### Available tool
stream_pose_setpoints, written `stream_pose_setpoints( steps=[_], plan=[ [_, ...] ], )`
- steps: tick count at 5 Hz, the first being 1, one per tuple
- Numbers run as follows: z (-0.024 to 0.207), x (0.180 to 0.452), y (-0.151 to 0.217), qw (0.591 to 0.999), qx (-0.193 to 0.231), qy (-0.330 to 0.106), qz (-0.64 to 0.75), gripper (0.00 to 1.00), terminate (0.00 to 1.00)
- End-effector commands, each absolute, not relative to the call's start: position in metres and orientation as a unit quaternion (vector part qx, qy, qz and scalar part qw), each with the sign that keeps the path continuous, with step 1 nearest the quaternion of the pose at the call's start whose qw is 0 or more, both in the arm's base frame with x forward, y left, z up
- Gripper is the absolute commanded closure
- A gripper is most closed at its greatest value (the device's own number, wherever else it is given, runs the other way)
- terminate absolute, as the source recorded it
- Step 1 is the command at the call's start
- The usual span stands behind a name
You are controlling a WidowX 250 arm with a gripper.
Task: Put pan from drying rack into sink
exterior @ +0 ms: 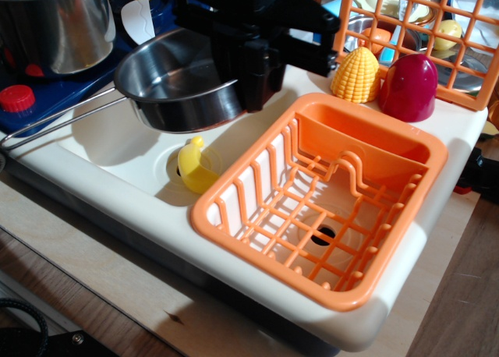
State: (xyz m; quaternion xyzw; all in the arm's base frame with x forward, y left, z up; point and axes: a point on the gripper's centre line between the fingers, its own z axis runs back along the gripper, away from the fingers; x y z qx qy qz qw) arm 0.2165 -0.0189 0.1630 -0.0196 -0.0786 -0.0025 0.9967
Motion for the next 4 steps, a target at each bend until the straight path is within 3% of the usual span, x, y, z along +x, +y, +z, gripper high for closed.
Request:
stream_pose_setpoints(
  steps=[1, 2, 4],
  plan=[
    [0.15, 0.223, 0.013, 0.992, -0.007, -0.12, -0.045, 1.0, 0.0],
    [0.135, 0.231, 0.023, 0.988, -0.023, -0.144, -0.056, 0.0, 0.0],
    [0.125, 0.235, 0.025, 0.985, -0.028, -0.157, -0.065, 0.0, 0.0]
  ],
)
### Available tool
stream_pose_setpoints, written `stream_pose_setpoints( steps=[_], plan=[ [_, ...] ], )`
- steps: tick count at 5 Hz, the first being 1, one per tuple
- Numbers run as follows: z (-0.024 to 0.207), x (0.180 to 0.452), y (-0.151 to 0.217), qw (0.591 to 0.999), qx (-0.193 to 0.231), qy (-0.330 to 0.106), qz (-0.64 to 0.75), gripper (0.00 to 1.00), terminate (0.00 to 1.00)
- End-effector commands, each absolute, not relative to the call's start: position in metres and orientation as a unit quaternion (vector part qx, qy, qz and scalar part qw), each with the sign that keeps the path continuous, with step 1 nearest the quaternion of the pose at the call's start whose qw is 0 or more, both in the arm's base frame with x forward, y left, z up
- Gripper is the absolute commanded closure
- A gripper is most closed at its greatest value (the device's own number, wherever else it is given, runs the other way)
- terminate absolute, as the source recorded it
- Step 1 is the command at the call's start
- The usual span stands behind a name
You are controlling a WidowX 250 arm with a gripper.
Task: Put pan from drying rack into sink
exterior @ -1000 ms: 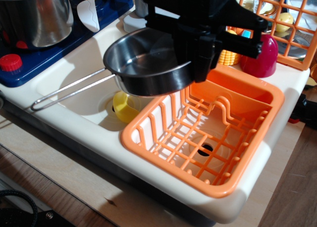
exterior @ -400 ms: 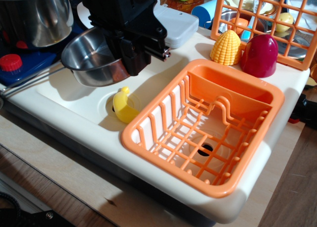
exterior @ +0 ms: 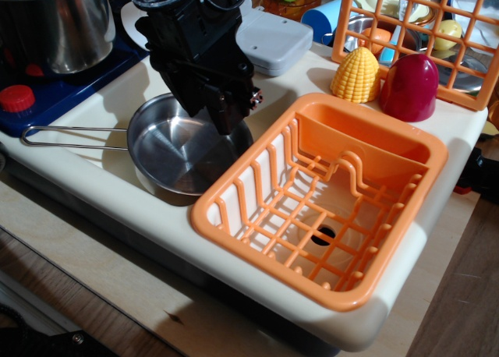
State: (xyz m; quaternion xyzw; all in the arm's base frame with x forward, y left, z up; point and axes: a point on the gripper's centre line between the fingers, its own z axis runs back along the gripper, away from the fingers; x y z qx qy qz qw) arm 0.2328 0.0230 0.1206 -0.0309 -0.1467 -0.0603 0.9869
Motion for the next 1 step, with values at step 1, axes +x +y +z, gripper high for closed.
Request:
stream_pose_setpoints(
  steps=[1],
  plan=[
    [0.125, 0.2352, 0.0249, 0.985, -0.028, -0.157, -0.065, 0.0, 1.0]
  ],
)
